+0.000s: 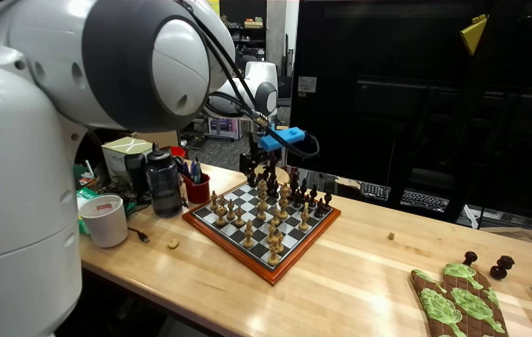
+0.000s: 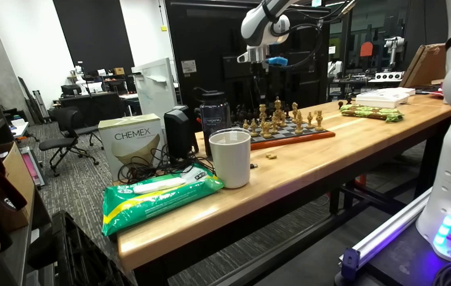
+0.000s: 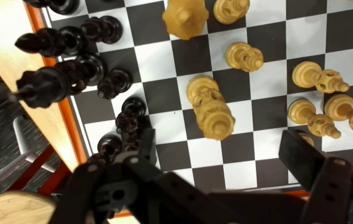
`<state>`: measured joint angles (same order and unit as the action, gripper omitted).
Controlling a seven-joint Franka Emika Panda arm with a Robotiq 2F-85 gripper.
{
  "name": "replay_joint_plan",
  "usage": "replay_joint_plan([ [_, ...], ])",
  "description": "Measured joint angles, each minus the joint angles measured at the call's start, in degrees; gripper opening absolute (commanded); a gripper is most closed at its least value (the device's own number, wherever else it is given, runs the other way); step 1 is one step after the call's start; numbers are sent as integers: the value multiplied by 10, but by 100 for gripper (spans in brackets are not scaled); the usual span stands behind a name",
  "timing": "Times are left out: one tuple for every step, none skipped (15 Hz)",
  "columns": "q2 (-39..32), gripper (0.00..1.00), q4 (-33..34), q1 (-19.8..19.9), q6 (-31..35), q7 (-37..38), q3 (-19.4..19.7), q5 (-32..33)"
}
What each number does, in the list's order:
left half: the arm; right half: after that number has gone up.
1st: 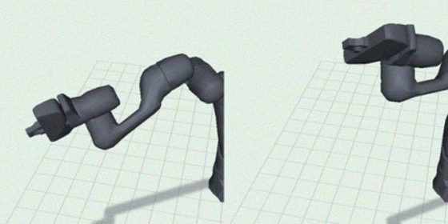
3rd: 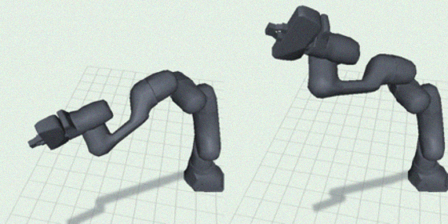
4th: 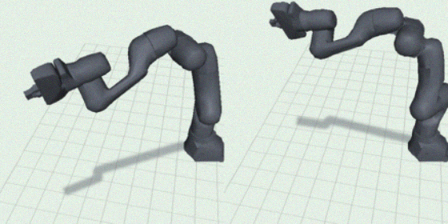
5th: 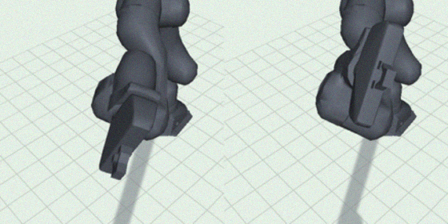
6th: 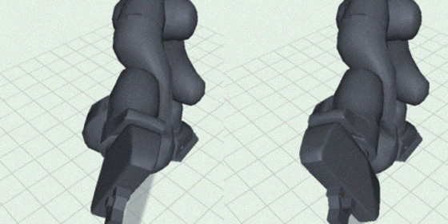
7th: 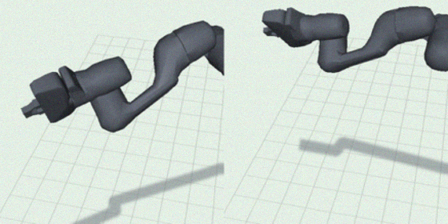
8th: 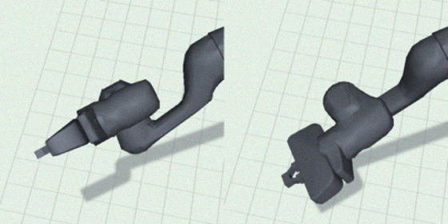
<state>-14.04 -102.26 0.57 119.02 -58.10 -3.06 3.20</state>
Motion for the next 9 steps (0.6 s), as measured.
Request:
replay_joint_plan([
  [8, 100, -5, 0, 0, 0, -2, 0],
  [17, 100, -10, -1, 0, -1, -4, 0],
  [27, 100, -16, -2, 0, -2, -5, 1],
  [38, 100, -24, -3, 1, -3, -6, 1],
  [49, 100, -33, -5, 1, -4, -7, 3],
  [60, 100, -42, -7, 1, -6, -8, 5],
  [72, 100, -52, -9, 1, -8, -8, 7],
  [84, 100, -62, -11, 1, -9, -8, 9],
  [96, 100, -73, -14, 1, -10, -9, 12],
])
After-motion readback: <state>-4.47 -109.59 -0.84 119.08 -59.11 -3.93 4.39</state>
